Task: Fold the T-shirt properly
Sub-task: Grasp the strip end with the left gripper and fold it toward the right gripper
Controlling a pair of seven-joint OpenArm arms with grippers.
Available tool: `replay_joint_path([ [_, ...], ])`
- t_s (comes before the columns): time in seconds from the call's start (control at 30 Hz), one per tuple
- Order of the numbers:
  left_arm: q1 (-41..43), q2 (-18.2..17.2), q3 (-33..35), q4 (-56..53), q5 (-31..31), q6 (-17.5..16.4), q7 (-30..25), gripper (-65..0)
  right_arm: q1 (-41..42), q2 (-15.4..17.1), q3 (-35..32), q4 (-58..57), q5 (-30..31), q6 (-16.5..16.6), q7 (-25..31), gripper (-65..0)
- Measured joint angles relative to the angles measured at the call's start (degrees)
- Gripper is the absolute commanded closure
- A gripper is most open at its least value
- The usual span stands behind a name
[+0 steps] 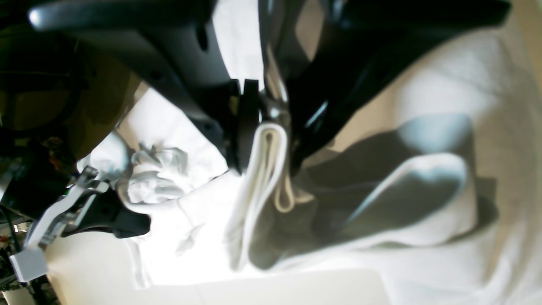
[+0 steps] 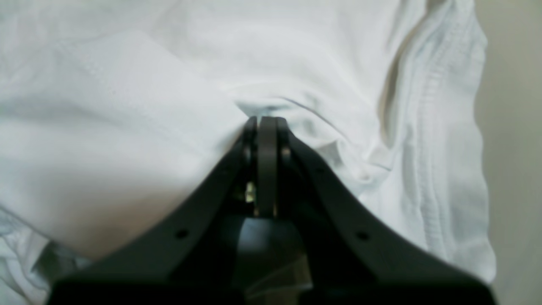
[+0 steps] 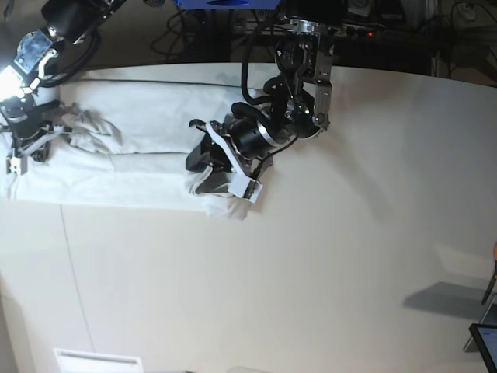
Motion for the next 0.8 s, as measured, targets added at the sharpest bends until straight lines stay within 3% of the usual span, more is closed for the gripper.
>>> replay_joint_path([
  [0.27,-0.98,-0.07,4.74,0.00,0.09,-0.15,0.37,-0.2,-0.02,0.00,0.00,0.00,0.00,0.00,0.02,-0.3],
  [0.37,-1.40,-0.07,5.25,0.28,0.09,-0.15,0.22,-9.6,-0.02,0.00,0.00,0.00,0.00,0.00,0.02,-0.3],
  [0.43,-1.27,-0.07,5.25,0.33,-0.55,-0.17,0.22,-21.3,-0.02,0.00,0.00,0.00,0.00,0.00,0.00,-0.3],
  [0.53,-1.27,-0.09,5.22,0.33,-6.62,-0.20,0.15,-33.1,-0.02,0.00,0.00,0.00,0.00,0.00,0.00,-0.3],
  [0.63,-2.82,-0.07,5.60,0.04,-11.28,-1.05,0.24,-34.3,-0.02,0.00,0.00,-0.02,0.02,0.00,0.00,-0.3],
  [0.8,-5.44,-0.02,5.62,0.33,-15.87,-6.01,-0.15,-34.1,-0.02,0.00,0.00,-0.02,0.00,0.00,0.00,-0.3],
])
